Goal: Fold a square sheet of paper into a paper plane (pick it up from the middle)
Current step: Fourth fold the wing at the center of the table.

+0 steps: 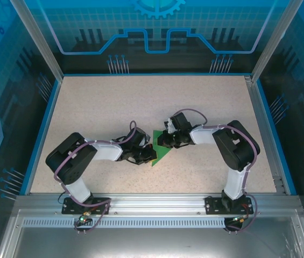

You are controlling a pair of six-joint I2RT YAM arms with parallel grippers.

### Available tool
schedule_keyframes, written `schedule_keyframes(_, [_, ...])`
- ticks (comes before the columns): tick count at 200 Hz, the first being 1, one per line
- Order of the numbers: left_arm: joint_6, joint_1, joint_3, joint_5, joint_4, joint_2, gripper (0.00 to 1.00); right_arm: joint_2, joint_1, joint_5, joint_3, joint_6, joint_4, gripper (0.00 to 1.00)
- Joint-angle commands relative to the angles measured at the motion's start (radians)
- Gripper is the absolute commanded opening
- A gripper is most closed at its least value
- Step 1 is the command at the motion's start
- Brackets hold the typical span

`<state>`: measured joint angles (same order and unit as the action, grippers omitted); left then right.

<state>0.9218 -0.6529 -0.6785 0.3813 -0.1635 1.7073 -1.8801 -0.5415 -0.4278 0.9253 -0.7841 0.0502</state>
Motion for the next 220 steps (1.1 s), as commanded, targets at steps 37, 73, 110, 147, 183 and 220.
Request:
schedule_keyframes(37, [-0.044,-0.016,0.053,-0.073,0.194,0.065,0.00,-0.089,0.043,0.006,0.046,0.030,0.007,0.12])
schedule_keyframes(73, [-0.046,-0.014,0.086,-0.062,0.155,0.021,0.02,-0.090,0.044,0.007,0.045,0.019,-0.007,0.12])
schedule_keyframes(110, [-0.063,-0.009,0.054,-0.063,0.193,-0.173,0.15,-0.060,0.024,0.020,-0.009,-0.033,0.016,0.11])
schedule_keyframes(147, [0.017,0.068,0.071,-0.182,0.288,-0.440,0.28,-0.014,-0.013,0.096,-0.081,-0.140,0.047,0.11])
schedule_keyframes(183, [0.058,0.101,0.061,-0.114,0.209,-0.428,0.28,0.015,-0.057,0.160,-0.104,-0.212,0.053,0.12])
schedule_keyframes(220, [0.090,0.088,0.027,-0.022,0.083,-0.291,0.25,0.026,-0.071,0.179,-0.114,-0.247,0.046,0.12])
